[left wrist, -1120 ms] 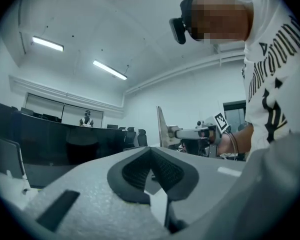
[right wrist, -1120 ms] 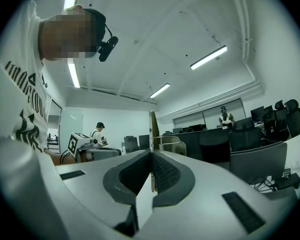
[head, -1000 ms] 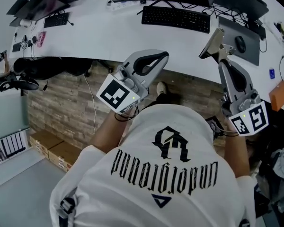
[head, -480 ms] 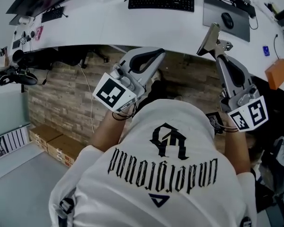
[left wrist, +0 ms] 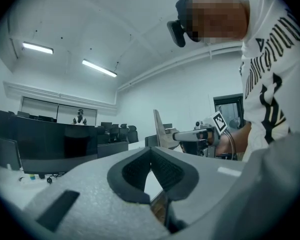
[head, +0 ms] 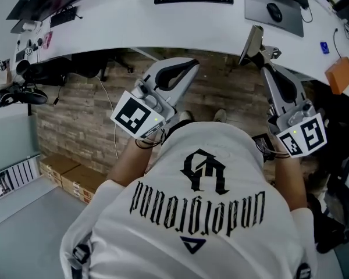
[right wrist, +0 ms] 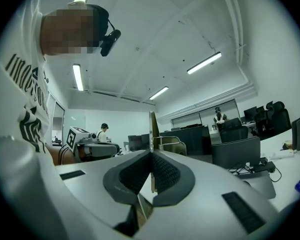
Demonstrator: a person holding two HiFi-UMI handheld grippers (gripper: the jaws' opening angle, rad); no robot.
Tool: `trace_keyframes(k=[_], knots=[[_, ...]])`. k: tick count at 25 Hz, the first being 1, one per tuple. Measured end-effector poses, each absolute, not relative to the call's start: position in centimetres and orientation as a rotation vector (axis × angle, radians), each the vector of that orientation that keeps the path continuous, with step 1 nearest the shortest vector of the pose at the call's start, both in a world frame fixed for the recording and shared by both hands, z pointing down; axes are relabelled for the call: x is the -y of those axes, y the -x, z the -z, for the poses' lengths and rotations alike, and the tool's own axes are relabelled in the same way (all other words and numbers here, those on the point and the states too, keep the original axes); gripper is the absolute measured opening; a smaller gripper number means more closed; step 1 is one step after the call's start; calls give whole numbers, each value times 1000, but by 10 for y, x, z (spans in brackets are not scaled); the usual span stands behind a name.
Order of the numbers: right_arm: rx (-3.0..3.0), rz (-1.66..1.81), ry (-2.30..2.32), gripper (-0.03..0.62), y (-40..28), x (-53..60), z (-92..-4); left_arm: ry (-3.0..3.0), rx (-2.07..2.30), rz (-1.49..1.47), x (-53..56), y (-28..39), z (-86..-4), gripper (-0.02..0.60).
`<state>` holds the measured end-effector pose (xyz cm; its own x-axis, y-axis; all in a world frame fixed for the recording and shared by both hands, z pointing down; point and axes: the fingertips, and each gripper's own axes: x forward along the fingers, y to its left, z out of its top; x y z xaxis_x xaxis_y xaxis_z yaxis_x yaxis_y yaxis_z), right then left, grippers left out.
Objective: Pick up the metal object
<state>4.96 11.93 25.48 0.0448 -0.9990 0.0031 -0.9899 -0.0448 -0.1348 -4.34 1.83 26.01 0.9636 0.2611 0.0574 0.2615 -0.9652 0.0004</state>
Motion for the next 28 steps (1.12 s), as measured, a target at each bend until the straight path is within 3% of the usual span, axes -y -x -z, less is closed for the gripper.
trace_keyframes(k=[28], knots=[[-2037,107,2315,15,150,-50,-264,3095,537,57,60,237,-274,15]])
